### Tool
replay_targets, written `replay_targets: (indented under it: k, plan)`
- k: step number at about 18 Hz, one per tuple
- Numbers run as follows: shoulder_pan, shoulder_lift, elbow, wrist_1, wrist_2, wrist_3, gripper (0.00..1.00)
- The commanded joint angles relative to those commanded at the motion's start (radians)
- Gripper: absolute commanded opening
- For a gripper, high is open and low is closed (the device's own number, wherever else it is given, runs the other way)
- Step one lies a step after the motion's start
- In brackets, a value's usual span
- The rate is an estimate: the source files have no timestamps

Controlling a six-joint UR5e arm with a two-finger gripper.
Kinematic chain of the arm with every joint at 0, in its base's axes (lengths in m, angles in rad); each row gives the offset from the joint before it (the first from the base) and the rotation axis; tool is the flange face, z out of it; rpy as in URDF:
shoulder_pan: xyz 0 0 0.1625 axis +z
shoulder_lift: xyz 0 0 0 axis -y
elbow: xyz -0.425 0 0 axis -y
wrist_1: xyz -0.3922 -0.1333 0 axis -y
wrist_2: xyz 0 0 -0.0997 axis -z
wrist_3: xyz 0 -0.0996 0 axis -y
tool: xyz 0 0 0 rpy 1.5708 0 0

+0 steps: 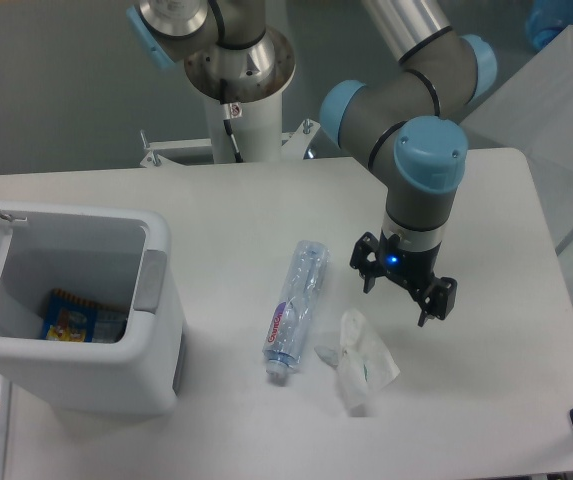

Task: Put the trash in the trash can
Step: 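Lower the open gripper over the crumpled white tissue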

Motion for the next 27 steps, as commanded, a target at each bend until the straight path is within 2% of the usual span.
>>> replay_targets:
  k: [5,9,11,12,14,16,20,21,23,24,27]
  plan:
    - [-0.068,-0.054,0.002,0.035,0.009,-0.198,1.00]
    - [-0.071,-0.081,-0.001,0.040,0.011,-0.310,1.00]
    - [-0.089,-0.098,-0.021,0.061,0.012,-0.334,1.00]
    - [-0.091,-0.101,-0.031,0.090,0.018,-0.336,1.00]
    - [-0.109,-0.124,-0.048,0.132,0.108,-0.338,1.00]
    - [-0.146,-0.150,-0.034,0.150,0.201,-0.339,1.00]
    - [-0.147,-0.175,0.015,0.149,0.209,-0.324,0.98]
    - [-0.147,-0.184,0.029,0.147,0.210,-0.327,0.79]
    - [-0.149,-0.190,0.031,0.146,0.210,-0.327,0.17]
    - [-0.149,-0.190,0.032,0.146,0.204,-0.327,0.00]
    - [-0.149,-0.192,0.034,0.140,0.204,-0.325,0.00]
